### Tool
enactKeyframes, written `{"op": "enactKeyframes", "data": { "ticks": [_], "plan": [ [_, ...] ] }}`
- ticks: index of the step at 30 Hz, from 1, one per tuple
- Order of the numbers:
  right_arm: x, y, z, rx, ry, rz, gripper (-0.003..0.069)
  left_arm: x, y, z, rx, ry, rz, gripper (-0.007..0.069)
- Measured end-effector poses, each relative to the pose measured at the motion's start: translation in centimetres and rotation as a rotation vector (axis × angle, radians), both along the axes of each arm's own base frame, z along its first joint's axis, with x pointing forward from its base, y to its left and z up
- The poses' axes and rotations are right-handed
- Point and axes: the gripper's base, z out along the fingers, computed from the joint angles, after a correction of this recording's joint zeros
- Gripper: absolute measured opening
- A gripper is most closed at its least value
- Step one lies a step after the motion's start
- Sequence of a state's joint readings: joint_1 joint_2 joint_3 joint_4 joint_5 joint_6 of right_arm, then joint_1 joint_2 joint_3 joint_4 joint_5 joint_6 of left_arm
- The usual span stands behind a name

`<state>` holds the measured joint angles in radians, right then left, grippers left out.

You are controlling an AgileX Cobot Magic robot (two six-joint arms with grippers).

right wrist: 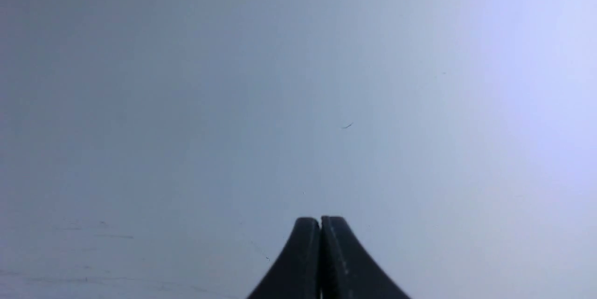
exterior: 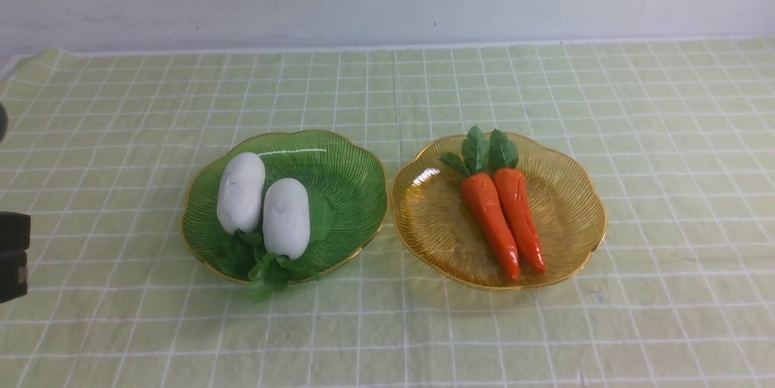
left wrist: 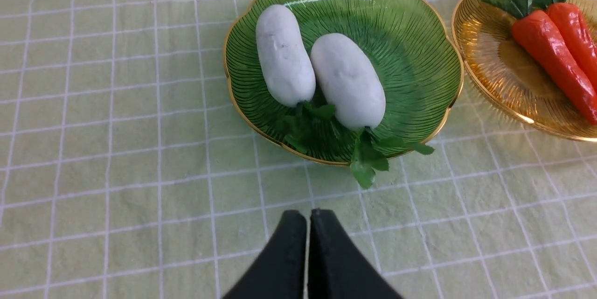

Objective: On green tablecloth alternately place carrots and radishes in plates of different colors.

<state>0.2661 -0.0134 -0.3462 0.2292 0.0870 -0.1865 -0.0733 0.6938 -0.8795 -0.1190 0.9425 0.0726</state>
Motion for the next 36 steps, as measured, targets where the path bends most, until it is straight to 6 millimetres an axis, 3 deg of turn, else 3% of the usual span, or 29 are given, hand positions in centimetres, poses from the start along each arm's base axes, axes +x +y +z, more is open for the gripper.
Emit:
{"op": "enactKeyframes", "data": {
  "ticks": [6,8,11,18,31,36],
  "plan": [
    [0.0,0.0,0.0,0.004,-0.017,-0.006,-0.0014,-2.8,0.2,-1.6,-0.009,-0.049,-0.001,-0.0008],
    [0.0,0.0,0.0,0.004,-0.018,-0.006,-0.0014,-5.2,0.3,-2.7,-0.019,-0.127,0.000,-0.0008],
    [0.0,-0.1,0.0,0.004,-0.018,-0.006,-0.0014,-7.1,0.4,-3.8,-0.033,-0.210,0.001,-0.0008],
    [0.0,-0.1,0.0,0.004,-0.018,-0.006,-0.0014,-9.9,0.6,-5.2,-0.053,-0.316,-0.004,-0.0008],
    [0.0,0.0,0.0,0.003,-0.016,-0.006,-0.0014,-10.2,0.6,-5.3,-0.053,-0.343,-0.003,-0.0008],
    [0.0,0.0,-0.1,0.002,-0.013,-0.005,-0.0014,-8.9,0.8,-6.6,-0.051,-0.433,0.024,-0.0008]
  ]
}}
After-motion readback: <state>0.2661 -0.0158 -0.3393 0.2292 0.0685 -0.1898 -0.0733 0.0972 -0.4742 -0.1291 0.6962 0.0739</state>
